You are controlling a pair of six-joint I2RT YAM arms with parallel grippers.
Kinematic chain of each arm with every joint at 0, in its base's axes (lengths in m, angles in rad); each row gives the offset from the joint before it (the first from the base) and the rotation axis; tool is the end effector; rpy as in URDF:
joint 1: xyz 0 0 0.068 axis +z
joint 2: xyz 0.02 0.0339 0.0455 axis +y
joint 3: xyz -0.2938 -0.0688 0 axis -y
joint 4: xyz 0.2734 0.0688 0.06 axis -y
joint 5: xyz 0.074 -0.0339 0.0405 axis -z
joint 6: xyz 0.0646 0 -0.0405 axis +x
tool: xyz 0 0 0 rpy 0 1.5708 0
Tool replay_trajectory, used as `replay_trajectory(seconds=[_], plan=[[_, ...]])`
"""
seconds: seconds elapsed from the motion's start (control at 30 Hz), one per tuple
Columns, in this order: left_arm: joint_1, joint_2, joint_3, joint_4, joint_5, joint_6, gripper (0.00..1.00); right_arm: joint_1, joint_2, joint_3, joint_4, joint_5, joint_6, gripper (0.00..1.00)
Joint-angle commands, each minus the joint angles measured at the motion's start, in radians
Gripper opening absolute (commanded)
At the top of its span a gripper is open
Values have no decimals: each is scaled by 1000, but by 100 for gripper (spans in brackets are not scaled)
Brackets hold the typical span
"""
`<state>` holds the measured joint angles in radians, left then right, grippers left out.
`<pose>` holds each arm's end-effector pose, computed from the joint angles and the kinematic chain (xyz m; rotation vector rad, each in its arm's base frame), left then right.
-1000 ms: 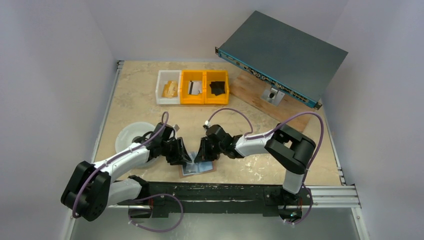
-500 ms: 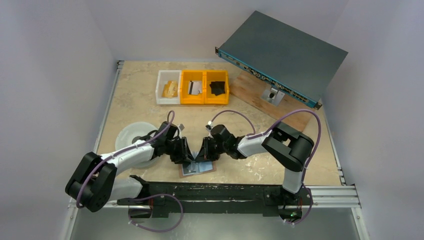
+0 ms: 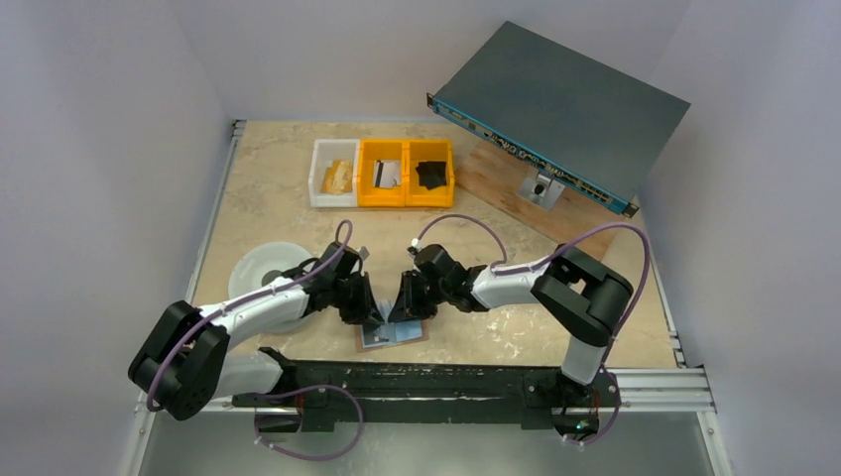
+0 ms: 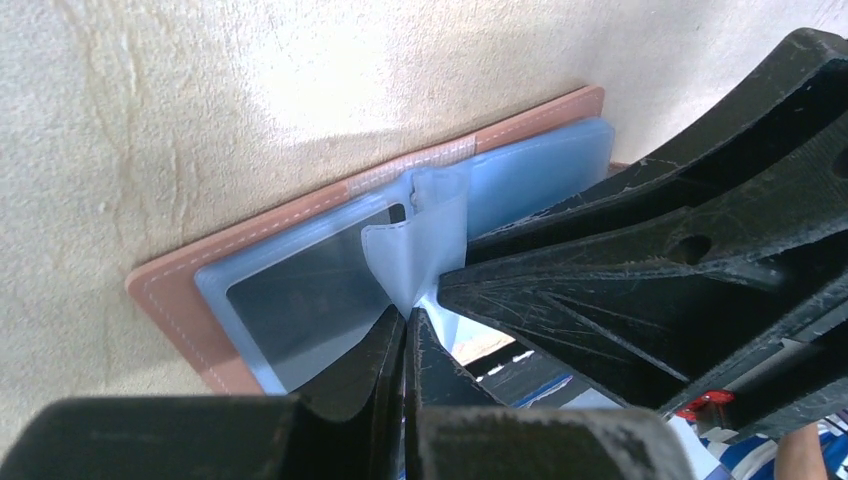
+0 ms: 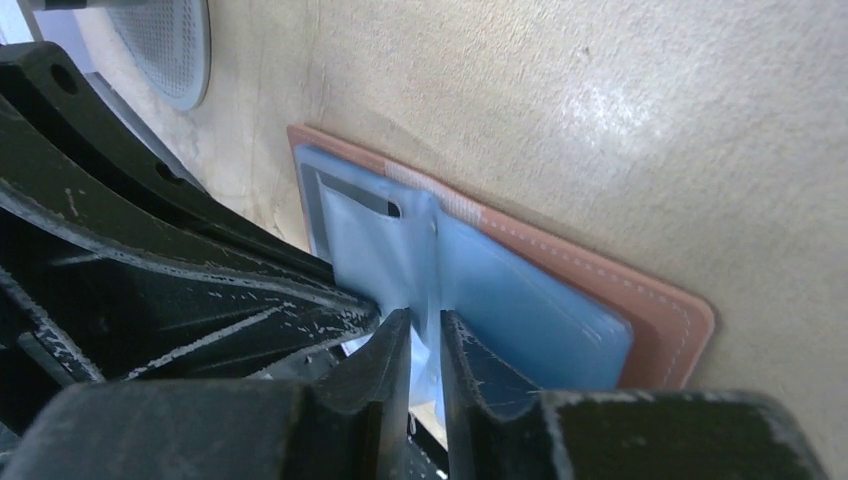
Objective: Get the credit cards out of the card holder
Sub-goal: Remove the credit card from the card holder.
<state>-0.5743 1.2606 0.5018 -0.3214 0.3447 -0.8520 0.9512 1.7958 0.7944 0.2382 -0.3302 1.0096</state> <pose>0.1842 -0.1452 0.1298 -0.2735 2.8616 -0.8485 0.2043 0.3224 0.1086 -0.1132 2.7012 1.2073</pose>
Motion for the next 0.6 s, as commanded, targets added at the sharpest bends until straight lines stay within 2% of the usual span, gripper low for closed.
replay_trajectory(seconds=[0.0,0.2,0.3,0.57], plan=[[-3,-60,60,-65,-53,24,0,4,-91,49,-148,60,-54,19],[-6,-100,96,-121,-47,47,0,5,-201,103,-267,134,-82,30],[-18,-98,114,-128,-37,52,1,4,-240,112,-327,184,-96,30],[-84,-30,164,-95,-33,27,13,4,-300,76,-385,250,-97,30]])
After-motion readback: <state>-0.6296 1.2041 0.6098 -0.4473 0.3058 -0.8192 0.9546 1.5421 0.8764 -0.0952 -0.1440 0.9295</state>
